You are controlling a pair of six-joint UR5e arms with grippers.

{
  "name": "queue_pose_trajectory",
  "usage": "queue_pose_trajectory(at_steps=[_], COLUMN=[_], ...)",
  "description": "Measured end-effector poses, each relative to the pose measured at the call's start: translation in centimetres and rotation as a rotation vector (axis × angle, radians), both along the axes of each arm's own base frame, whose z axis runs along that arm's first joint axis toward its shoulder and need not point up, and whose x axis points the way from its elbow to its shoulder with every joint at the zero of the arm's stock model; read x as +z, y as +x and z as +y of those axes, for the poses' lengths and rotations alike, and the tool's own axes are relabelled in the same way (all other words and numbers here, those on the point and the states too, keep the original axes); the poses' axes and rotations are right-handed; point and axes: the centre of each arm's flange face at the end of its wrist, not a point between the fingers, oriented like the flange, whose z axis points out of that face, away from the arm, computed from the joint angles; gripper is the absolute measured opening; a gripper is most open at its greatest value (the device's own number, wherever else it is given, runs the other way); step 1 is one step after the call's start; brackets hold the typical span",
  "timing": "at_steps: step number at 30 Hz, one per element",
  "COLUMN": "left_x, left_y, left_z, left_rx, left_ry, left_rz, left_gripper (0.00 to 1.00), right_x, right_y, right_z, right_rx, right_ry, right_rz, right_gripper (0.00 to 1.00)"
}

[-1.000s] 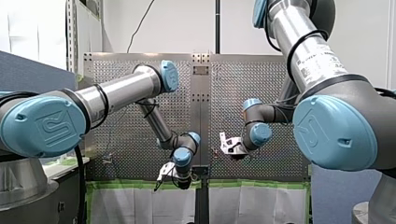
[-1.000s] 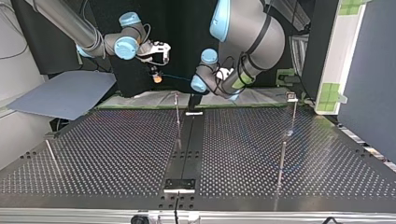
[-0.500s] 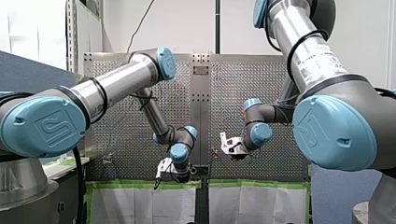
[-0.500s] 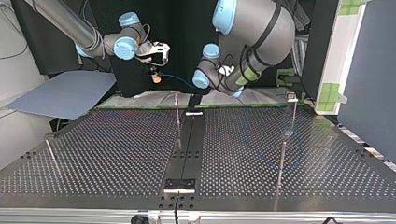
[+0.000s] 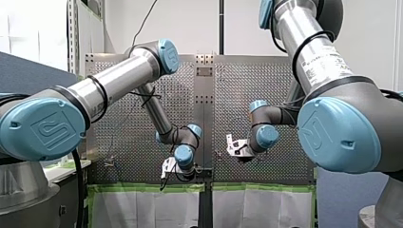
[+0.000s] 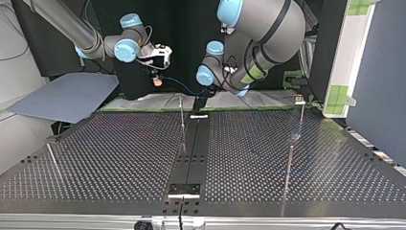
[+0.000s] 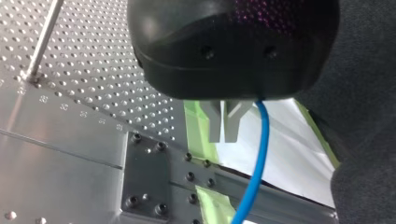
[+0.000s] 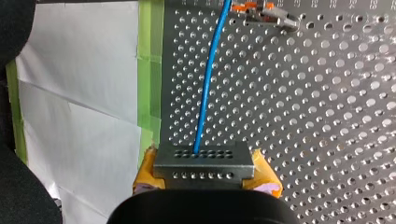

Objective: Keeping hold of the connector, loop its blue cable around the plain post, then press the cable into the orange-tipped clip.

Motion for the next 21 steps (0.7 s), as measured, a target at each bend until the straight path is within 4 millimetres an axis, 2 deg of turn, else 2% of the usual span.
queue_pose_trajectory(at_steps=[7, 16, 21], left_x=[0.0, 1.3, 1.5], left_y=[-0.8, -2.0, -2.4], left_z=[0.0, 0.0, -1.1], left_rx=[0.020, 0.033, 0.016], left_ry=[-0.020, -0.055, -0.084], left_rz=[-0.047, -0.108, -0.153], left_gripper=[0.00, 0.00, 0.00], right_x=[0.1, 0.1, 0.1], right_y=[-0.6, -1.3, -1.8], right_z=[-0.6, -1.2, -1.6], right_rx=[-0.016, -0.031, -0.043], right_ry=[0.006, 0.010, 0.011], right_rz=[0.002, 0.004, 0.005], right_gripper=[0.00, 0.00, 0.00])
